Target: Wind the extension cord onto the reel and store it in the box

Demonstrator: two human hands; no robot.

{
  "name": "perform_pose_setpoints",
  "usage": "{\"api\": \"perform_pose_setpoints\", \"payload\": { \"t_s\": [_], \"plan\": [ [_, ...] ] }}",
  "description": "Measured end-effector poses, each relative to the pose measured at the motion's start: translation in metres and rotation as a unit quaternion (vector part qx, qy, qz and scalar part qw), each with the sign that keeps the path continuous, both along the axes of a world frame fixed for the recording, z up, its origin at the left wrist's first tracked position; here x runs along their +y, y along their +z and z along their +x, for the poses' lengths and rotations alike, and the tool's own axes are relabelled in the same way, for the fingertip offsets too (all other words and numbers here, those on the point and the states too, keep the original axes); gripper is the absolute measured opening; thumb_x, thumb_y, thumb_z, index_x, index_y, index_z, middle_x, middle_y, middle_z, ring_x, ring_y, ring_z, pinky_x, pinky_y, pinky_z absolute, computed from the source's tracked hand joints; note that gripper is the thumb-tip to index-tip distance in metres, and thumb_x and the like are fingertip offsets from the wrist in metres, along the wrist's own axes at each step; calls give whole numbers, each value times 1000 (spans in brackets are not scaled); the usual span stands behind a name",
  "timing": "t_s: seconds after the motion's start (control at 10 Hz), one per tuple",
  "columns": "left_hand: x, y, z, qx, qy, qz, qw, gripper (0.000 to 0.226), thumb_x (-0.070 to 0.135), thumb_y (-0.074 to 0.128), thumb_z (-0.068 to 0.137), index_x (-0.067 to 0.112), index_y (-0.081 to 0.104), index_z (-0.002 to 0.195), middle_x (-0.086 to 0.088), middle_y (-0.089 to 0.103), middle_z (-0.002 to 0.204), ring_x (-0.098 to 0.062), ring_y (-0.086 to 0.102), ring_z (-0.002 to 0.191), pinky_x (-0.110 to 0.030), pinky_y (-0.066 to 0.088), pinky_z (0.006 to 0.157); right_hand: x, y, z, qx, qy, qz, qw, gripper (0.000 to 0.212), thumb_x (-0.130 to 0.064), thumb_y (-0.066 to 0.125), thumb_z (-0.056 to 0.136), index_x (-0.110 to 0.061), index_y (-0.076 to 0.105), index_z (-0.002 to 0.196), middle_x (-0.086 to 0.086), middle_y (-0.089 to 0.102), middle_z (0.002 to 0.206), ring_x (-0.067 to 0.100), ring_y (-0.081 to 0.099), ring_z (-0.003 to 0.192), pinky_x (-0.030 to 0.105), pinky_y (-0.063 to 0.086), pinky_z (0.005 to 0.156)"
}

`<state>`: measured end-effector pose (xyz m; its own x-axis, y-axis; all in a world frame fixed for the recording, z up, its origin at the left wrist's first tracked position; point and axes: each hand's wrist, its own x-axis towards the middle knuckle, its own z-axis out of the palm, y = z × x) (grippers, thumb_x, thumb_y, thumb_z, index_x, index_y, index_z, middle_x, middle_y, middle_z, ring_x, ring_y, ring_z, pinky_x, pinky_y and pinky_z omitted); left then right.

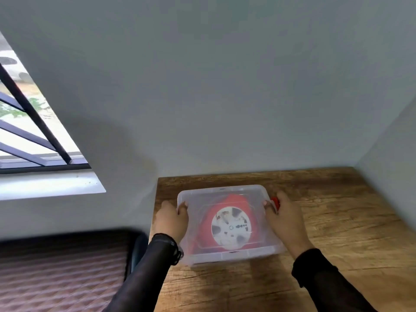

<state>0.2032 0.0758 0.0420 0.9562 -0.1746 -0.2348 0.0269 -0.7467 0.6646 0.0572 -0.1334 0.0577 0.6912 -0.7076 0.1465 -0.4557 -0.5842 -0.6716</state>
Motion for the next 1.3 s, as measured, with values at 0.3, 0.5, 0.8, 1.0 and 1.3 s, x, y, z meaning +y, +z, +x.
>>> {"api": "perform_pose_setpoints", "payload": {
  "t_s": [0.3,0.5,0.8,1.0,1.3],
  "plan": [
    [-37,15,57,-97,-34,78,992,36,18,34,102,-3,41,131,-25,59,122,-39,59,110,-39,47,85,-8,7,69,10,8,-70,997,32,-8,47,95,-10,57,125,11,69,109,25,65,98,21,42,76],
    [-56,14,89,-89,-19,57,994,33,17,33,101,1,37,130,-26,63,112,-44,58,106,-43,49,86,-24,6,104,28,18,-83,996,37,-5,41,96,-12,51,131,14,69,107,26,66,96,23,47,76],
    [-74,16,110,-97,13,24,995,30,17,35,100,3,37,126,-23,65,108,-42,63,97,-42,49,78,-44,1,133,68,33,-111,991,41,-3,36,93,-11,50,131,14,66,111,28,65,96,38,55,80],
    [-72,17,106,-126,9,17,992,30,15,38,99,3,39,127,-22,58,120,-42,58,105,-44,47,84,-45,4,134,130,49,-121,983,48,-3,35,90,-14,44,136,18,52,134,32,62,103,38,53,82],
    [-90,44,82,-359,-160,197,898,51,28,51,94,7,41,140,-15,33,154,-33,23,146,-46,21,120,-71,36,122,233,181,-178,939,69,-15,32,97,-7,-12,149,15,-16,157,30,-5,146,42,4,119]
  ]
}}
